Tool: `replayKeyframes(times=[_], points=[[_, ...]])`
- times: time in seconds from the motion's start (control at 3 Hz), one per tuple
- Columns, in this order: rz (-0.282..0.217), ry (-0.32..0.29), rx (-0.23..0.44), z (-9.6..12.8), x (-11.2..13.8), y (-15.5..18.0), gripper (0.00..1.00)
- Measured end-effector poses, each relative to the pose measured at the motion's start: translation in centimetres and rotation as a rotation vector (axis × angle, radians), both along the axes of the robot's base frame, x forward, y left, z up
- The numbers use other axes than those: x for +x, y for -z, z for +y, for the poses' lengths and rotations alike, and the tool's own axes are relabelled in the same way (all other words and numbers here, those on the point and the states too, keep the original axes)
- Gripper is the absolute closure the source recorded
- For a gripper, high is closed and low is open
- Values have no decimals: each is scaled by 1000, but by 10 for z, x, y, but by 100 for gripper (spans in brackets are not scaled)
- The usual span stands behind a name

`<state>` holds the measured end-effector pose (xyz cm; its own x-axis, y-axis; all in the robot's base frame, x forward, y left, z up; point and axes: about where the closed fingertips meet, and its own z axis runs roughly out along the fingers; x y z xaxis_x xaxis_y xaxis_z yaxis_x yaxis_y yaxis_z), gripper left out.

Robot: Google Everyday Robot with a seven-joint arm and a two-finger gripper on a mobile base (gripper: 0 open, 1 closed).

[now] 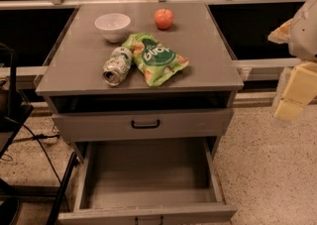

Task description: Place 7up can into middle drawer

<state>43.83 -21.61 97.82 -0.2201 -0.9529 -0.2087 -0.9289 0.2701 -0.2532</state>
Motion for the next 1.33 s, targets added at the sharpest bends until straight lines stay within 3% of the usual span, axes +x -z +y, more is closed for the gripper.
replayKeyframes(times=[0.33,0.67,1.0,1.33], points=[[0,0,0,0,0,0,0],[-56,-18,-23,5,7,-7,0],[-144,-153,-85,31,24,-15,0],[-183,-404,-196,65,42,-17,0]])
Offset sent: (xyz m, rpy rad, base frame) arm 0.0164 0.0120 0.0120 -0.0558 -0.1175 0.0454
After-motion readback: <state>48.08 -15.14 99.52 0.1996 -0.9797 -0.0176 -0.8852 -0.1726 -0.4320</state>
